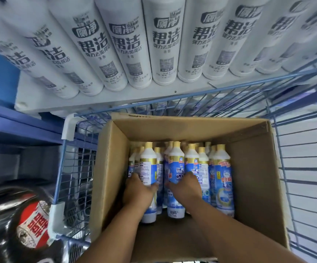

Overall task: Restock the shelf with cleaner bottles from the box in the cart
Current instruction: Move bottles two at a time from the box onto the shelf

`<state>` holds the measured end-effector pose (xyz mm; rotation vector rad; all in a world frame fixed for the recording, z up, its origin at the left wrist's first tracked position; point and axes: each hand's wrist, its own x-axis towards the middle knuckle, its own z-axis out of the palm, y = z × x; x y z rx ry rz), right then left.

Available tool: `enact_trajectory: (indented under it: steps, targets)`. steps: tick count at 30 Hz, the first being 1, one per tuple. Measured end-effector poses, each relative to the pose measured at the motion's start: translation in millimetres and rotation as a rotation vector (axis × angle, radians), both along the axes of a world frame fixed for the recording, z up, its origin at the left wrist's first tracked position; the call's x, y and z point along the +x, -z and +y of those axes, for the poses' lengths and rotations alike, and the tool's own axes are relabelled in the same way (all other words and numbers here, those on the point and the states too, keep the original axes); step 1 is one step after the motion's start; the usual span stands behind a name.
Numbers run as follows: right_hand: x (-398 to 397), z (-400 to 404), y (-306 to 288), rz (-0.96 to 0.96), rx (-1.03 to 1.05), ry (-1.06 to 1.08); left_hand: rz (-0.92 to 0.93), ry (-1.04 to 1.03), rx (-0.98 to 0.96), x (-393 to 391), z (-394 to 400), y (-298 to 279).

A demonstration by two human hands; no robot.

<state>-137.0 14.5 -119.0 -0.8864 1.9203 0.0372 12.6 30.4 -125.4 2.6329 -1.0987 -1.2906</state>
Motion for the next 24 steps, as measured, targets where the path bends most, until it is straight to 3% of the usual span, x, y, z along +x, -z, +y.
enact_trajectory:
  steps: [6, 15, 24]
  targets:
    - [-29, 7, -62, 0.053, -0.074, -0.029, 0.062, 0.031, -0.122, -20, 6, -55]
    - [-71, 8, -166, 0.118, -0.28, -0.147, 0.153, -0.112, -0.354, -62, 10, -162]
    - [-100, 6, -258, -0.028, -0.569, -0.13, 0.085, -0.138, -0.644, -82, -7, -280]
